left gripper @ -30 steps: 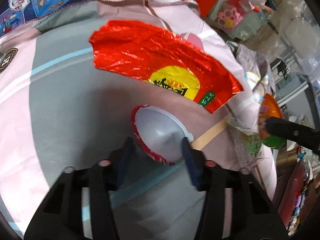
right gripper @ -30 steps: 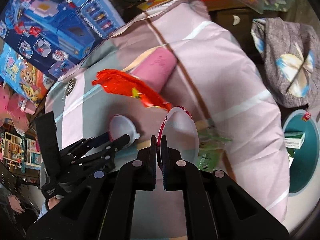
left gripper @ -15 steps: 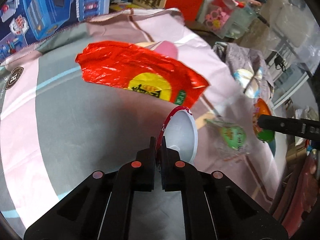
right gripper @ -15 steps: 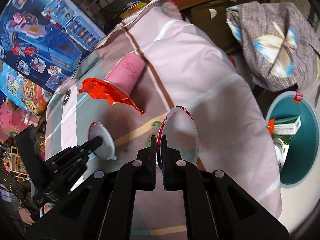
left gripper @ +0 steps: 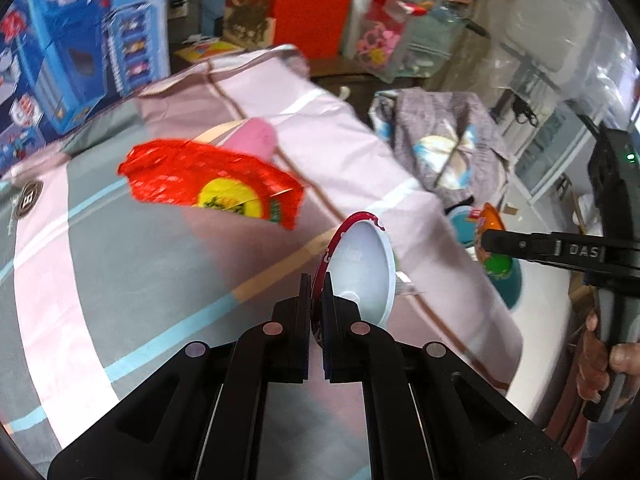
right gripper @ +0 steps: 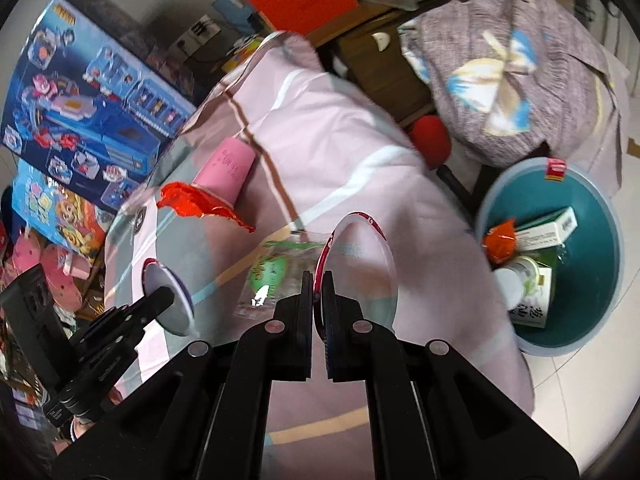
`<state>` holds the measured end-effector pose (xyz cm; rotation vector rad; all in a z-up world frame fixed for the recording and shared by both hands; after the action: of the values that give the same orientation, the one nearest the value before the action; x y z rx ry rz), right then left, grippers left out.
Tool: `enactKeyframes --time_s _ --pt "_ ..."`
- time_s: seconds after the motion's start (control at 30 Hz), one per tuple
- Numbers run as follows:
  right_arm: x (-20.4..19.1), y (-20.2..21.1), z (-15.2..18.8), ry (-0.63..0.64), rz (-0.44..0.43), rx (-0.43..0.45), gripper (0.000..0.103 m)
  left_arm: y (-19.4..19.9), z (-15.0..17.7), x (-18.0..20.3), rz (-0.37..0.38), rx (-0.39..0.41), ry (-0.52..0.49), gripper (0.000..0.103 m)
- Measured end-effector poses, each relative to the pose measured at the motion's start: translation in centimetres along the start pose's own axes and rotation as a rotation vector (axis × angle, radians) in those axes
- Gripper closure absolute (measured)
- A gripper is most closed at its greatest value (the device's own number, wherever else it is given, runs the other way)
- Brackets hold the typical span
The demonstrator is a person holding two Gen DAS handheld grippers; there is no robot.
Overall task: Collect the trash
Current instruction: 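Carry both cups over the teal bin and open both grippers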
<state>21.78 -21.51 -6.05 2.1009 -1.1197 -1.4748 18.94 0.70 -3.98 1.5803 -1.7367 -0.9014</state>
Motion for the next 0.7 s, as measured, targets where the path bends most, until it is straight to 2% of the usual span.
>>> enactKeyframes --time_s 0.3,0.5,0.7 --pt "5.4 5.7 0.5 -0.077 0.015 0.096 0.098 1.9 -0.8 6.8 0.056 0.019 -0.102 0.098" --pt "11.0 10.4 0.9 -0.158 0.048 0.172 0.098 1.6 -1.2 13.9 0.118 0.017 -0.212 0.098" --pt "14.9 12.5 1.3 -0.220 0.054 0.202 0.098 -0.1 -0.6 20.4 0.163 -0.023 -0.306 0.098"
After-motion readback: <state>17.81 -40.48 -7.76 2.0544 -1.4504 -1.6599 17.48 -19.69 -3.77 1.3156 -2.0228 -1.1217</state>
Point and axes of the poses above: each gripper's, at about its wrist camera, not at the fingertips, and y roughly against the way its jaws point, x to its right, z to its underside, the point moved 5 cm from there along -y, roughly the way its jaws point, and after that the axes turned 12 degrees about -z, right-handed, at the moved point
